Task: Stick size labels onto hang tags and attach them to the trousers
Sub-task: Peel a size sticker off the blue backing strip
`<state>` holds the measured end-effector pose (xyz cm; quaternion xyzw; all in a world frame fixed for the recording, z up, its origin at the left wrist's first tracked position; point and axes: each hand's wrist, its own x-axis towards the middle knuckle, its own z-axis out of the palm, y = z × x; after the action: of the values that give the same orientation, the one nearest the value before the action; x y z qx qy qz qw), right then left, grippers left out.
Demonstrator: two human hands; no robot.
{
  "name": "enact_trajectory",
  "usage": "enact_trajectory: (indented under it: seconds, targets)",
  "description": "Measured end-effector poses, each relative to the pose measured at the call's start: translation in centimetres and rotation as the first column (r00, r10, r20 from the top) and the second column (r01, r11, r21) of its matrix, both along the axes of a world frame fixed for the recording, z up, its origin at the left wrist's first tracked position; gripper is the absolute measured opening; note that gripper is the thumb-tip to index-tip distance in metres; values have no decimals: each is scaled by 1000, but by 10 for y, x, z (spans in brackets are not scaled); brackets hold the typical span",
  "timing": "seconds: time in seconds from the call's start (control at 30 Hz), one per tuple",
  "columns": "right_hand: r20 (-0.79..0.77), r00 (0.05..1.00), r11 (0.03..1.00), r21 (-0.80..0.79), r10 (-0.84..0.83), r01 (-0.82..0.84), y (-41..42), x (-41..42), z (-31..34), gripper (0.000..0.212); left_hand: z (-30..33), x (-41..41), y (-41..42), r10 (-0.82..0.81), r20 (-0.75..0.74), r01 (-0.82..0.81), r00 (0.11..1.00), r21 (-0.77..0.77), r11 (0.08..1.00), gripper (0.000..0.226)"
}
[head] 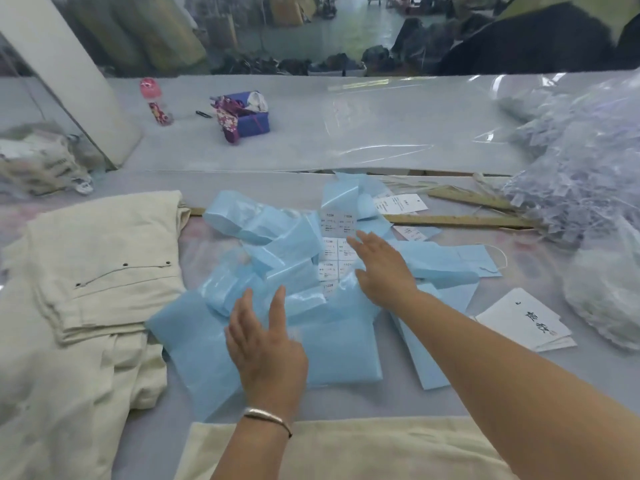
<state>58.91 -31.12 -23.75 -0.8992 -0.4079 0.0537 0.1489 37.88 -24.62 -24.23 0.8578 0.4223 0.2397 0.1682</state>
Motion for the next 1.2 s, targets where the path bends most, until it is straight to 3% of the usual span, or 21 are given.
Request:
enact_trajectory:
  seconds: [0.07,0.17,0.27,0.43,0.5,0.57,0.7,0.8,0.97,1.07,1.2]
  targets:
    - [-66,997,990,-135,-47,38,20,6,-4,61,-1,-1,2,3,14,-4,1000,56,998,83]
    - [-45,953,915,-297,-299,273,43,6,-7,74,-2,-1,4,-7,18,6,1000,105,994,91]
    - [-71,924,867,-379,-376,324,59,4,-7,64,1,0,8,-7,21,5,1000,91,996,92]
    - [-218,847,849,-349,-485,396,69,3,-5,56,9,5,10,-43,63,41,997,33,999,81]
    - [-238,834,860,-259,-497,439,72,0,-8,62,14,9,7,-67,79,64,995,33,997,76]
    - [-363,777,853,-118,-514,509,70,-3,-12,60,19,13,5,-102,91,98,991,47,994,70]
    - [-667,636,797,103,-389,595,54,-2,-10,68,28,21,5,-188,105,177,976,109,978,52]
    - [-861,480,666,260,-168,699,30,-4,0,55,37,30,12,-267,138,240,954,185,953,29]
    - [-898,403,605,422,176,675,-3,-17,23,44,56,58,34,-405,203,396,892,84,914,26]
    - [-886,334,657,464,322,595,-17,-24,37,43,68,76,41,-445,169,446,879,37,894,31]
    - [-860,327,727,507,392,463,-30,-29,51,39,75,82,36,-491,172,497,854,6,868,34]
